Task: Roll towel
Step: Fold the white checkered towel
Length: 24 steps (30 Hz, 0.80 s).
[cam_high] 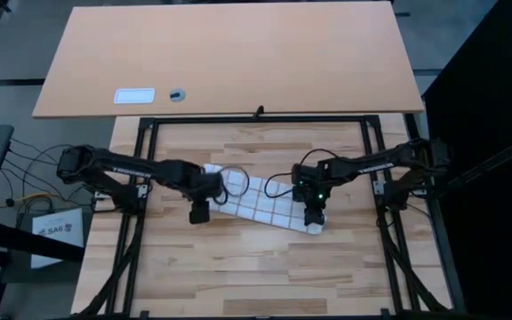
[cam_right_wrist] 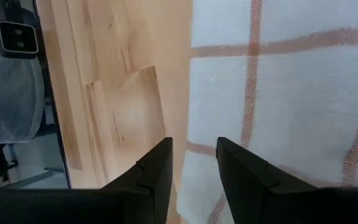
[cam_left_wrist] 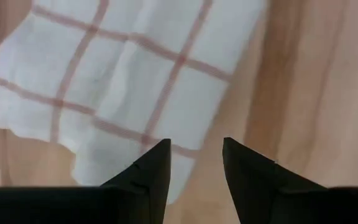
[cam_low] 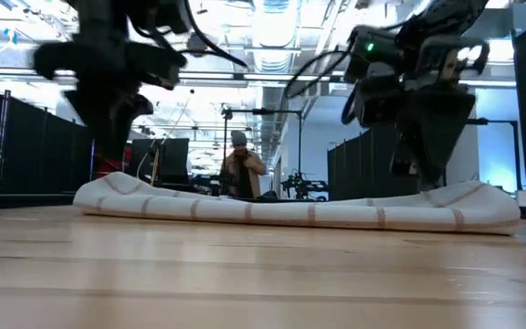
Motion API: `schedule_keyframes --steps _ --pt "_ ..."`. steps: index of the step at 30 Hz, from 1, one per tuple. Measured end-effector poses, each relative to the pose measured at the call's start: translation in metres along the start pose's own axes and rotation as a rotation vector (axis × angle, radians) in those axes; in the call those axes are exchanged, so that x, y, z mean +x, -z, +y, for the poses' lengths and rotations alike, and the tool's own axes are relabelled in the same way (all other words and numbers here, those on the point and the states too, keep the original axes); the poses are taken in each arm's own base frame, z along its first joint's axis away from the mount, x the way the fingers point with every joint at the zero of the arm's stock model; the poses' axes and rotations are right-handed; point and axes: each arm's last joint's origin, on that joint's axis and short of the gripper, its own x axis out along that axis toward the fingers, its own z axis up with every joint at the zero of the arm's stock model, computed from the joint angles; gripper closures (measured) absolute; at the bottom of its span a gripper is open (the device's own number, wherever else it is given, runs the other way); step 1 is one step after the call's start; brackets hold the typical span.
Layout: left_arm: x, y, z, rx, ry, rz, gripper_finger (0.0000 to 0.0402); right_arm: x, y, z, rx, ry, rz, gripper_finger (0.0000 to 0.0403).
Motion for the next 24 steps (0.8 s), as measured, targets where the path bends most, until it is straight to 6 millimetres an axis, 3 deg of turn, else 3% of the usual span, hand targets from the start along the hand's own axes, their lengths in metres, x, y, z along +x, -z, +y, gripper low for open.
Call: schedule_keyframes --steps 5,9,15,24 --pt "0.011 0.007 -0.026 0.147 -0.064 -0.015 0.0273 0.012 0.003 0.026 -0.093 0.041 0.013 0.029" --pt "0.028 0.008 -0.02 0.201 -0.212 -0.073 0.0273 0.02 0.008 0.03 -0.135 0.331 -0.022 0.029" --pt "0.048 0.022 -0.002 0.042 -0.187 -0.036 0.0274 0.019 0.005 0.027 -0.085 0.391 -0.071 0.029" --pt "0.058 0.033 -0.033 -0.095 -0.044 -0.08 0.0276 0.026 0.019 0.017 -0.072 0.409 -0.021 0.029"
